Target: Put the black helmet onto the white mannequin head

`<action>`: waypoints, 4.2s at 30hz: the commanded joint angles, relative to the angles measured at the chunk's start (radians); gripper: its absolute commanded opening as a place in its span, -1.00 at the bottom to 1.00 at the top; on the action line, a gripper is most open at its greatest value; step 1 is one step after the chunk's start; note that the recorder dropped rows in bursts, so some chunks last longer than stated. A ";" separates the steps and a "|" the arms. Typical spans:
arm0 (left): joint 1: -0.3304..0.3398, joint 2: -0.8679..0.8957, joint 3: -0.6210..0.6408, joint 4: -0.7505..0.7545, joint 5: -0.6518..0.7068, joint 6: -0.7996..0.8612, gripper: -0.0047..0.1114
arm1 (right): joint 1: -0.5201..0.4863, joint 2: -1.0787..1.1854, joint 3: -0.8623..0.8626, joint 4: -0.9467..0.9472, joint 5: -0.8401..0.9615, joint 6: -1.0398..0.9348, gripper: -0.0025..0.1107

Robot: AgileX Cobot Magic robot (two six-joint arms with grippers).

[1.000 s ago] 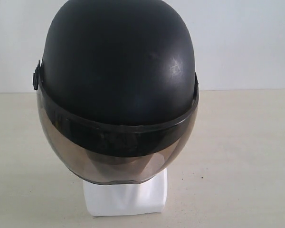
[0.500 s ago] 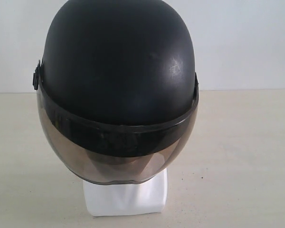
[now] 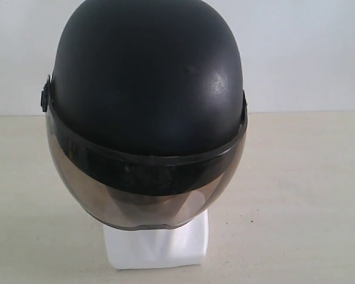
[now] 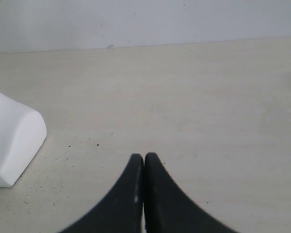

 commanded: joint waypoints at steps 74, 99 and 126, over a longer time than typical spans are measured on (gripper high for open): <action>0.001 -0.187 0.436 0.967 -0.287 -1.050 -0.84 | 0.010 -0.004 -0.001 -0.002 0.002 0.010 -0.96; -0.037 -0.187 0.436 0.930 -0.279 -1.059 -0.84 | 0.010 -0.004 -0.001 -0.002 0.002 0.010 -0.96; -0.037 -0.187 0.436 0.928 -0.277 -1.056 -0.84 | 0.010 -0.004 -0.001 -0.002 0.002 0.010 -0.96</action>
